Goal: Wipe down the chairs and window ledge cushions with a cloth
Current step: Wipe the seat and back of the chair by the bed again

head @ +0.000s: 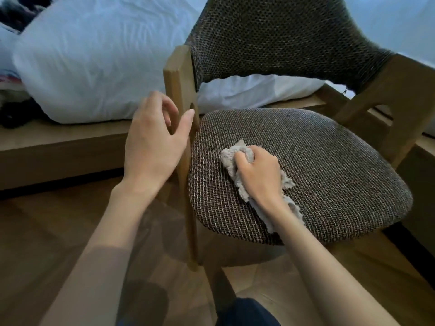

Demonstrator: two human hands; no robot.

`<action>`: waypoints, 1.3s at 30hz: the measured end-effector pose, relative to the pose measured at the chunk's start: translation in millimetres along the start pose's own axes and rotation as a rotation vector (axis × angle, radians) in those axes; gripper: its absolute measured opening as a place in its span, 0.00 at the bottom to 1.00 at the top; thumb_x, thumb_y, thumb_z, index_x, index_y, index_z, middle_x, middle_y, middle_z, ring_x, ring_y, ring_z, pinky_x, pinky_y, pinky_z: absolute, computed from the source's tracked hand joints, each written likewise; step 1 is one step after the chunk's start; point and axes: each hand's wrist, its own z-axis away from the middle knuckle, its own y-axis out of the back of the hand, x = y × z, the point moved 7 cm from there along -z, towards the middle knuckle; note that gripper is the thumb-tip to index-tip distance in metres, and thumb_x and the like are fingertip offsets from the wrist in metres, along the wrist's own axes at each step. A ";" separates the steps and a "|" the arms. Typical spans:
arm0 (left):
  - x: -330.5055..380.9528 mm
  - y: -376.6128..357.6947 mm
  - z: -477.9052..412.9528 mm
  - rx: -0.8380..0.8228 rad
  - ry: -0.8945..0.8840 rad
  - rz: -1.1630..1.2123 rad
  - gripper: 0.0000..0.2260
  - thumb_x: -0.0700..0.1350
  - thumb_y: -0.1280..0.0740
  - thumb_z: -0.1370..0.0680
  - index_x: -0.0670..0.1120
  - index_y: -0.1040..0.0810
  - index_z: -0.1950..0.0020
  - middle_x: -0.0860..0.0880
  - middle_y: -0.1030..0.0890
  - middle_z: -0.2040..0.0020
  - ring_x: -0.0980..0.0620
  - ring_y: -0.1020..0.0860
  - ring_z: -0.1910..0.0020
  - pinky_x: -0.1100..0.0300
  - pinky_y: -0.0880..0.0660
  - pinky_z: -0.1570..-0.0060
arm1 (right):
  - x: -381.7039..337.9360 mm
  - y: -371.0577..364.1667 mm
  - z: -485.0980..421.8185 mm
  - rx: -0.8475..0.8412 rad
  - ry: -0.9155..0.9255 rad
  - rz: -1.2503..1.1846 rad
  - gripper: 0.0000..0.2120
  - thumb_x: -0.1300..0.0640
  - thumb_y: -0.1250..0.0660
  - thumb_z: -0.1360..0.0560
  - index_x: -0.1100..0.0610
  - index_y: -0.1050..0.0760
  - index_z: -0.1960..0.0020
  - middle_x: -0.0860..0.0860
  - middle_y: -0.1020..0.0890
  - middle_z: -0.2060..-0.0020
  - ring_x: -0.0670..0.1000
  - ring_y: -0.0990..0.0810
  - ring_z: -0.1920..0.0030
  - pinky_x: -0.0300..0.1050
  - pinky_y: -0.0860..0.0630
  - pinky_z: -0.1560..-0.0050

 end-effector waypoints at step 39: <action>29.1 -183.9 -305.9 -0.366 -0.048 -0.177 0.32 0.53 0.42 0.19 0.53 0.59 0.22 0.46 0.57 0.22 0.40 0.53 0.24 0.39 0.45 0.30 | -39.3 69.8 -306.6 0.378 0.099 -0.028 0.13 0.58 0.39 0.23 0.60 0.28 0.40 0.56 0.28 0.43 0.55 0.33 0.42 0.46 0.38 0.43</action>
